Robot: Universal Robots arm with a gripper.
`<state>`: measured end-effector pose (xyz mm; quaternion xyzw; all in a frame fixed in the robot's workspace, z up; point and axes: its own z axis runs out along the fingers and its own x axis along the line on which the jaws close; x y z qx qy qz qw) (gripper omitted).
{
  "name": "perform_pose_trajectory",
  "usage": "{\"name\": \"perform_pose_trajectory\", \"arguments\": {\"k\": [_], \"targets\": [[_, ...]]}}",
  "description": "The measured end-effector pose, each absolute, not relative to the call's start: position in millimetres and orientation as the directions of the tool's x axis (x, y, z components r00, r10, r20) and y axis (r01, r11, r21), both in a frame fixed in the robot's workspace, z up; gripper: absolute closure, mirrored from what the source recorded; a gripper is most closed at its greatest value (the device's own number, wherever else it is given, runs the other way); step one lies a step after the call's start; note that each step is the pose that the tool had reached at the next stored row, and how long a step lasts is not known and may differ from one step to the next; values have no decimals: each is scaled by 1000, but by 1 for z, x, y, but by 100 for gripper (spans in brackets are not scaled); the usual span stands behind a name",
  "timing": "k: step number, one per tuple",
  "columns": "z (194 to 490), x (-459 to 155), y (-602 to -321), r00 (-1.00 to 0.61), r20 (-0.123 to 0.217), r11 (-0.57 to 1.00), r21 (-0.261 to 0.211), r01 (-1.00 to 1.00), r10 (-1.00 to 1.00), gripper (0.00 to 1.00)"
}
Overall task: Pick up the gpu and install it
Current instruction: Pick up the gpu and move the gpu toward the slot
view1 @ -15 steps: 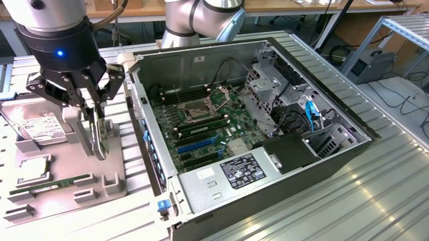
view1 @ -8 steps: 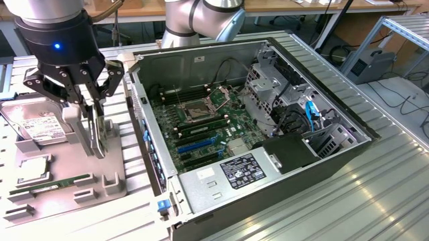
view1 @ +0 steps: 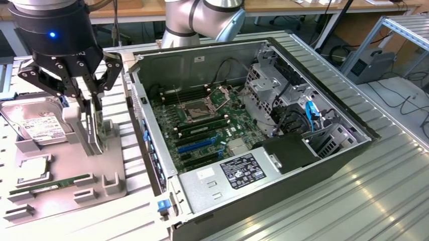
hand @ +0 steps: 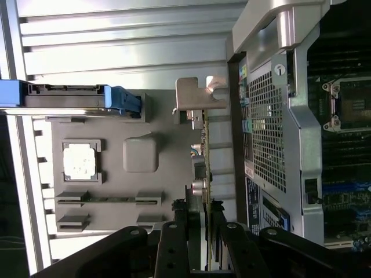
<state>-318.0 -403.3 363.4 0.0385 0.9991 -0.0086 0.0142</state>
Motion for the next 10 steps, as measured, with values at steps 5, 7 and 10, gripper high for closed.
{"name": "perform_pose_trajectory", "arguments": {"k": [5, 7, 10], "targets": [[369, -318, -403, -997, -29, 997, -16, 77, 77, 73], [372, -318, -403, -997, -29, 997, -16, 77, 77, 73], [375, -318, -403, -997, -29, 997, -16, 77, 77, 73]]}}
